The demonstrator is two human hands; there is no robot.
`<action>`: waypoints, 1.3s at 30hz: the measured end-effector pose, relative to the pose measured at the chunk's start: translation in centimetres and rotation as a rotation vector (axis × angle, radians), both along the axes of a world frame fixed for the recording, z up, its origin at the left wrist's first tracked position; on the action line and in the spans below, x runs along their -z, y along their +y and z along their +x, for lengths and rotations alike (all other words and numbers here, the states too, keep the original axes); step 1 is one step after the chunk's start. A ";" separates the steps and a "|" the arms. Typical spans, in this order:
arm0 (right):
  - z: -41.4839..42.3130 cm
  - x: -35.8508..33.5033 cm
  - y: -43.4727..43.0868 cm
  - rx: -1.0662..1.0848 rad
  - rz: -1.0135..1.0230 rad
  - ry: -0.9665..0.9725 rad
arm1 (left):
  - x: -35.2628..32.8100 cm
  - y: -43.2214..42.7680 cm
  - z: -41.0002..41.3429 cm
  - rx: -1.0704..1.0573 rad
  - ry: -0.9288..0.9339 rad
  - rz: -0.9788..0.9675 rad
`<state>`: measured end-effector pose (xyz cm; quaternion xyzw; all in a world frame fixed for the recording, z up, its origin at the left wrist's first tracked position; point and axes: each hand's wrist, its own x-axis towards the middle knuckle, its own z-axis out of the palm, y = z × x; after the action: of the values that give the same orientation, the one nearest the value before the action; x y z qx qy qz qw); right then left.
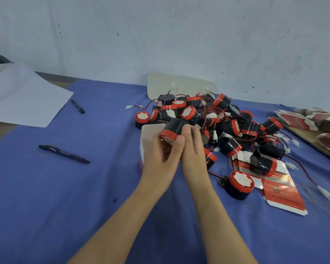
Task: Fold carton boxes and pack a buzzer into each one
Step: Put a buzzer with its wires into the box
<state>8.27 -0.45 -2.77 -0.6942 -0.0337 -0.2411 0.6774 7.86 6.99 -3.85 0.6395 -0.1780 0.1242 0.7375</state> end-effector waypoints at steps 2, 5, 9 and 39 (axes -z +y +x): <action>0.0 0.3 0.1 -0.015 -0.140 -0.049 | -0.3 0.1 0.1 -0.033 0.004 -0.072; -0.1 0.1 0.1 0.020 -0.206 -0.062 | -0.7 0.9 0.5 -0.100 -0.042 -0.089; 0.7 1.0 -0.9 0.173 -0.283 0.087 | -0.9 2.6 1.2 -0.353 -0.214 0.038; 0.6 0.5 -2.4 -0.165 0.106 0.095 | 0.8 3.3 2.0 -0.324 -0.424 0.566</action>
<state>8.83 -2.86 -3.23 -0.6630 -0.0456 -0.1527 0.7314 9.83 10.33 -4.64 0.7977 -0.2506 0.3145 0.4495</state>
